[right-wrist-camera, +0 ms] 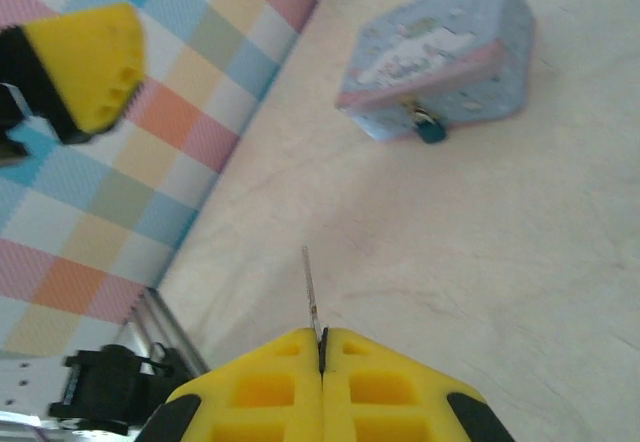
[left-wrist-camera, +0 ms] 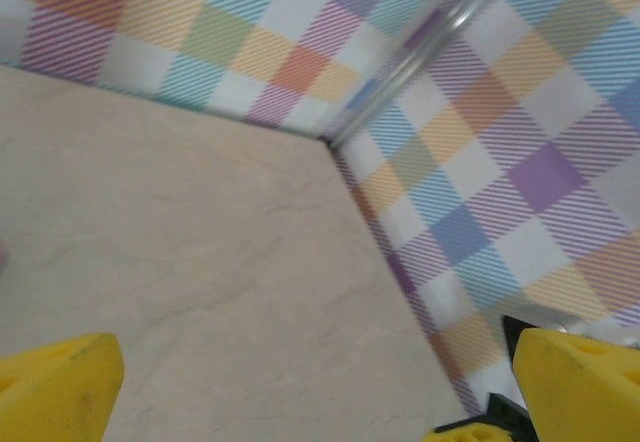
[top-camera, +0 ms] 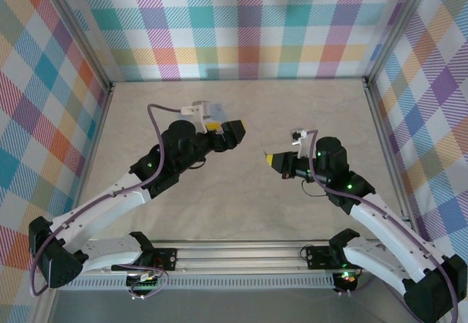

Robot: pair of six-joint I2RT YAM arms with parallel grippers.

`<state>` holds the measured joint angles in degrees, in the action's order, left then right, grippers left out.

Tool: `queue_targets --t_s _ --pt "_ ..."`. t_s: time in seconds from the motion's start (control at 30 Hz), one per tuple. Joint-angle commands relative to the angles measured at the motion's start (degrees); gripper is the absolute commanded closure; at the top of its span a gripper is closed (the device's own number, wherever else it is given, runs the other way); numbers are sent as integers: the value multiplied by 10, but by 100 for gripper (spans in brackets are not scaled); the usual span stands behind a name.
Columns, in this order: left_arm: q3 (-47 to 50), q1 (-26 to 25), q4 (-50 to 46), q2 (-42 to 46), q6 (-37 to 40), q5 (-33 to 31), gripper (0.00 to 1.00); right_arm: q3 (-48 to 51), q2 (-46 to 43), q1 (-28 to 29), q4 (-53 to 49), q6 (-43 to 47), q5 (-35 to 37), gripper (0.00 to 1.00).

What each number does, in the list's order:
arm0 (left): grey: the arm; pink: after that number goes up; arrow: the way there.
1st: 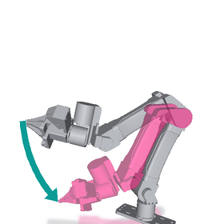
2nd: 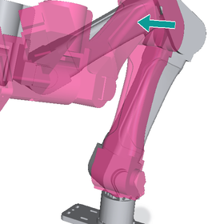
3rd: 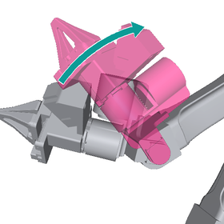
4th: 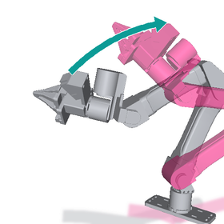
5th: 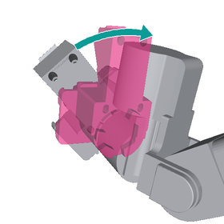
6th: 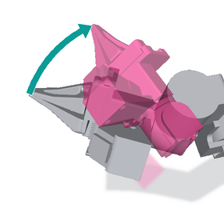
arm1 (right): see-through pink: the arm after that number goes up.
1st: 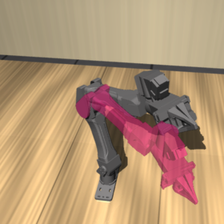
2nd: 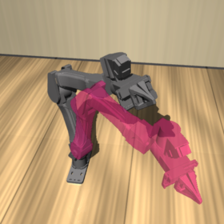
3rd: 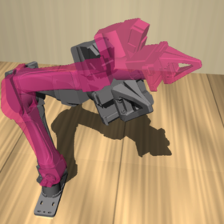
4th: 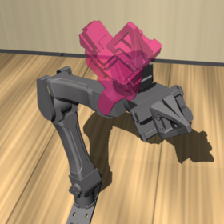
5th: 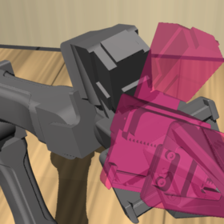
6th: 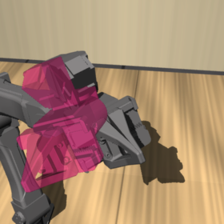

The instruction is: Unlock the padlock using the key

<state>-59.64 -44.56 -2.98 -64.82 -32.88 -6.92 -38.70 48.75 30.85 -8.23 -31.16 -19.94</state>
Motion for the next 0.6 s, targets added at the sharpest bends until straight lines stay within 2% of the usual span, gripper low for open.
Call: queue_targets --t_s 0.0,0.1,0.23,0.37,0.57 --pt "-36 39 -95 -13 15 -34 0 -15 -12 3 -84 32 44 100" --pt "-56 83 -148 -44 6 -12 0 -10 -15 2 -103 32 49 100" --pt "-75 137 -164 -104 6 46 0 -4 -21 3 -124 28 58 100" --pt "-86 154 -154 -165 18 35 0 -2 -26 3 -154 25 78 100" --pt "-168 157 -193 -284 62 2 0 4 -37 3 -197 12 95 100"
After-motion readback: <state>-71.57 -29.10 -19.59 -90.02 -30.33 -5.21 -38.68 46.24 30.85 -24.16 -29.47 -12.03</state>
